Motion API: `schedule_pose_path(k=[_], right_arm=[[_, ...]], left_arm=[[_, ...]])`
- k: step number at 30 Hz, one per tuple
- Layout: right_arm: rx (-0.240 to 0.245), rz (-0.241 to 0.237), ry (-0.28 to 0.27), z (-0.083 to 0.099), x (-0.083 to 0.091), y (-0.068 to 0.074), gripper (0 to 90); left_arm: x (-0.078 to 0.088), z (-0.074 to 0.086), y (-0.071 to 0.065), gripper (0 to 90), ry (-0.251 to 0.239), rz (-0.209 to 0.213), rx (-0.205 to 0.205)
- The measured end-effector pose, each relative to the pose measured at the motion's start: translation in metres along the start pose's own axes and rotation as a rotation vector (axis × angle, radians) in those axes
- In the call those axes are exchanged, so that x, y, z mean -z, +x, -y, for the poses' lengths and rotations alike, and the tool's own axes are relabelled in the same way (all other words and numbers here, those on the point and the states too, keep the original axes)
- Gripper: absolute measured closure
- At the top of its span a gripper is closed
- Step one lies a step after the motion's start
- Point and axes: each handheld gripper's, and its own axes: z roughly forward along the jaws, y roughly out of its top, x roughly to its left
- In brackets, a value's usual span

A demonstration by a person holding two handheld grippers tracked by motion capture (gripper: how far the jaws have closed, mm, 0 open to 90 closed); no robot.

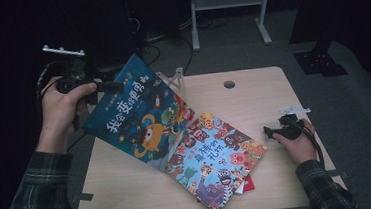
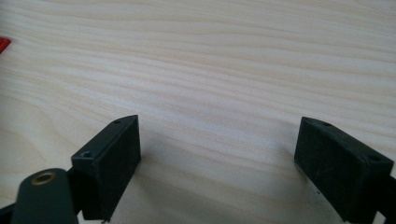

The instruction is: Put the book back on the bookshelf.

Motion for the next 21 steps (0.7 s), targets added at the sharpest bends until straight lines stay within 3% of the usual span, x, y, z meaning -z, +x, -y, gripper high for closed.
schedule_pose_path(k=[21], right_arm=[[-0.005, 0.003, 0.003, 0.0, 0.0, 0.001, 13.0]], left_arm=[[0.049, 0.024, 0.051, 83.1, -0.038, -0.128, 0.118]])
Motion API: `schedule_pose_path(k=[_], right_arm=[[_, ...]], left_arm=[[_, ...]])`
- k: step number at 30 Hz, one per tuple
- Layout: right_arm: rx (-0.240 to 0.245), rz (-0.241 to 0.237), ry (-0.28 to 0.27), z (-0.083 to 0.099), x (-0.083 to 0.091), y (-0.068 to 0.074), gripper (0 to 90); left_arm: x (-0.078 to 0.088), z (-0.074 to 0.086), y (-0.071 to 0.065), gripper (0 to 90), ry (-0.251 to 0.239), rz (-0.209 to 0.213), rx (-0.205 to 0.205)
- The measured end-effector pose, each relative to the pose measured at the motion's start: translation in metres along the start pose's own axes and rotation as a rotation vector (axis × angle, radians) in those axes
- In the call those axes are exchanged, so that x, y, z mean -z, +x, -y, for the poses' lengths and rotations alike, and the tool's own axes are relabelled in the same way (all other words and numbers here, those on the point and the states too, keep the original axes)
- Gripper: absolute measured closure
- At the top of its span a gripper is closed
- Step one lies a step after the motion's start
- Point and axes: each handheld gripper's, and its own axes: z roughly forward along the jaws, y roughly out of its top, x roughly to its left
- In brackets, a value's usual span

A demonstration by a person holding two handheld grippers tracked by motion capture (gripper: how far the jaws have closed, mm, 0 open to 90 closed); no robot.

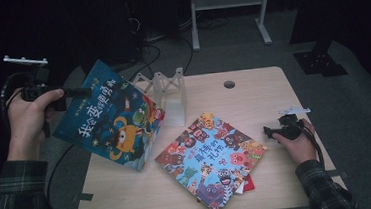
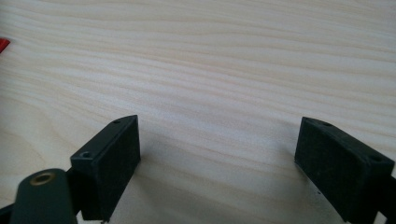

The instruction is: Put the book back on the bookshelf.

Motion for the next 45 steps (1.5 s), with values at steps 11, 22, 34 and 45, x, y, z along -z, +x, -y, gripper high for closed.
schedule_pose_path(k=[11, 22, 34, 45], right_arm=[[-0.005, 0.0, 0.0, 0.0, 0.0, 0.0, 12.8], [-0.007, 0.001, 0.002, 0.0, 0.0, 0.001, 12.6], [-0.007, 0.001, 0.002, 0.0, 0.0, 0.001, 12.6], [-0.004, 0.0, 0.001, 0.0, -0.001, 0.001, 12.6]], left_arm=[[0.022, 0.01, 0.028, 83.1, -0.018, -0.071, 0.069], [0.035, 0.011, 0.046, 83.1, -0.017, -0.13, 0.115], [0.034, -0.002, 0.061, 83.0, -0.015, -0.189, 0.158], [0.014, -0.02, 0.069, 83.0, 0.001, -0.227, 0.185]])
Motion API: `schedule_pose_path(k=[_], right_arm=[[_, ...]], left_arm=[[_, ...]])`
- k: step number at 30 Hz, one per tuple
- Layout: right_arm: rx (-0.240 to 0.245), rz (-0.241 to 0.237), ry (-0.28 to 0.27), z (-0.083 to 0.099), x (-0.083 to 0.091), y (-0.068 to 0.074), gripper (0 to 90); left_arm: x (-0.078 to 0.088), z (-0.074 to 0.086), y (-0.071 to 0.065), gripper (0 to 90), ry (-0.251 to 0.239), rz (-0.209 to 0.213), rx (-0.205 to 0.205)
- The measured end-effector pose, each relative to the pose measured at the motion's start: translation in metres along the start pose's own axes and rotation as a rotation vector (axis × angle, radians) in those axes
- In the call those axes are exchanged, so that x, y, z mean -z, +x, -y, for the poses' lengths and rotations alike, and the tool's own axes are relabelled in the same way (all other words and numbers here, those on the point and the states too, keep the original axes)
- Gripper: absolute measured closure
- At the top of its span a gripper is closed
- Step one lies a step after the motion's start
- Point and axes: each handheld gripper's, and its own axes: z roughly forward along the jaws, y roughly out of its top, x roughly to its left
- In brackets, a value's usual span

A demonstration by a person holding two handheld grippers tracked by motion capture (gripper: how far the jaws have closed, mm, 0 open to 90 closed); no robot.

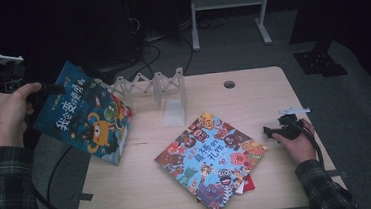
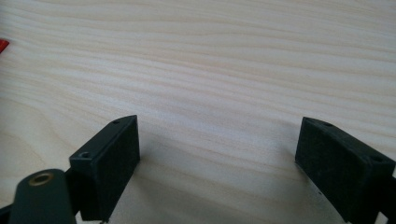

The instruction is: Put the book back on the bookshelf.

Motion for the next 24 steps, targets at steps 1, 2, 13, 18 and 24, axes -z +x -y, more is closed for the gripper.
schedule_pose_path(k=[1, 2, 13, 18, 24], right_arm=[[0.003, -0.002, 0.0, 0.0, 0.0, 0.0, 12.6], [0.004, -0.002, 0.0, 0.0, 0.0, 0.0, 12.6], [0.002, -0.002, 0.001, 0.0, 0.0, 0.0, 12.6], [0.002, -0.002, 0.001, 0.0, 0.0, 0.0, 12.6], [0.003, -0.001, 0.0, 0.0, 0.0, 0.0, 12.6]], left_arm=[[-0.002, -0.002, 0.001, 83.0, -0.001, -0.005, 0.005], [-0.004, -0.004, 0.001, 83.1, 0.001, -0.01, 0.008], [-0.017, -0.025, 0.007, 83.0, -0.012, -0.05, 0.05], [-0.025, -0.032, 0.005, 83.0, -0.009, -0.063, 0.057], [-0.037, -0.036, 0.006, 83.0, -0.001, -0.065, 0.076]])
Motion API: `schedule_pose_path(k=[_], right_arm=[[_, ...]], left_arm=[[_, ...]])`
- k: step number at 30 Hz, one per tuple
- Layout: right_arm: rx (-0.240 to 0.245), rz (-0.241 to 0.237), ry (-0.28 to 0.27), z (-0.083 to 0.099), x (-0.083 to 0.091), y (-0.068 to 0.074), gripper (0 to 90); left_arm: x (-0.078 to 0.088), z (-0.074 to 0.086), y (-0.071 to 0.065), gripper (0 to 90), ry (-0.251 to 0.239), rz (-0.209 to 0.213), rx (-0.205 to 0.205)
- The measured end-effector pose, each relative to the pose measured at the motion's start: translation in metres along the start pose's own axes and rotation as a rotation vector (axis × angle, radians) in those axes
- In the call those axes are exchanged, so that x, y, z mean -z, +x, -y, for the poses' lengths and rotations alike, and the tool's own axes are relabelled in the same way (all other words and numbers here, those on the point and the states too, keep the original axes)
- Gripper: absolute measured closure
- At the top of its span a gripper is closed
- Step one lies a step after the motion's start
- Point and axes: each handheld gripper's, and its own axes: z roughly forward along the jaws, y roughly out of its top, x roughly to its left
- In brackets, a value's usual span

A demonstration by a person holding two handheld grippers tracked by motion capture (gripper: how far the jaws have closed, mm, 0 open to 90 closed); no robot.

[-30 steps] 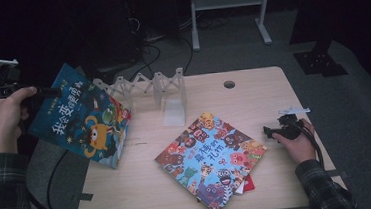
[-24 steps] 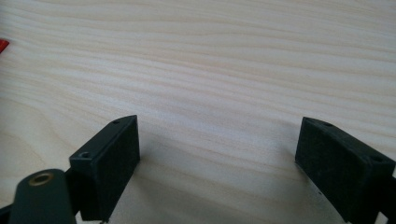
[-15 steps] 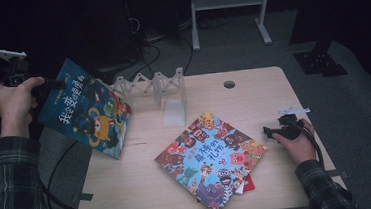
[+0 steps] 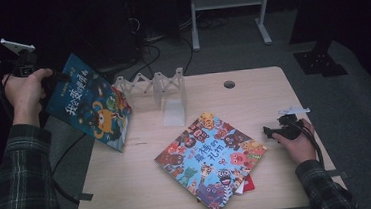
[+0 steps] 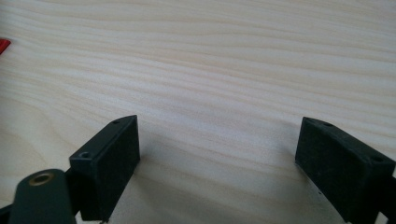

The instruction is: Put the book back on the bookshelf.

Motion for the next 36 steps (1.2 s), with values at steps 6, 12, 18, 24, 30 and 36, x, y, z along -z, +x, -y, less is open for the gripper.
schedule_pose_path(k=[6, 12, 18, 24, 30, 36], right_arm=[[0.001, -0.001, 0.001, 0.0, 0.0, 0.0, 12.6], [0.001, -0.002, 0.0, 0.0, 0.0, 0.0, 12.6], [0.002, -0.003, 0.0, 0.0, 0.0, 0.0, 12.6], [0.006, -0.002, -0.002, 0.0, 0.0, 0.0, 12.6], [0.001, -0.003, 0.0, 0.0, 0.0, 0.0, 12.6], [0.001, -0.003, -0.001, 0.0, 0.0, 0.0, 12.6]], left_arm=[[-0.011, -0.003, 0.003, 82.9, 0.012, -0.014, 0.023], [-0.014, -0.005, 0.007, 82.9, 0.011, -0.03, 0.046], [-0.016, -0.004, 0.011, 82.7, 0.007, -0.05, 0.061], [-0.018, -0.002, 0.016, 82.7, 0.011, -0.04, 0.074], [-0.017, 0.0, 0.023, 82.7, -0.002, -0.034, 0.095], [-0.016, 0.001, 0.023, 81.9, -0.008, -0.039, 0.087]])
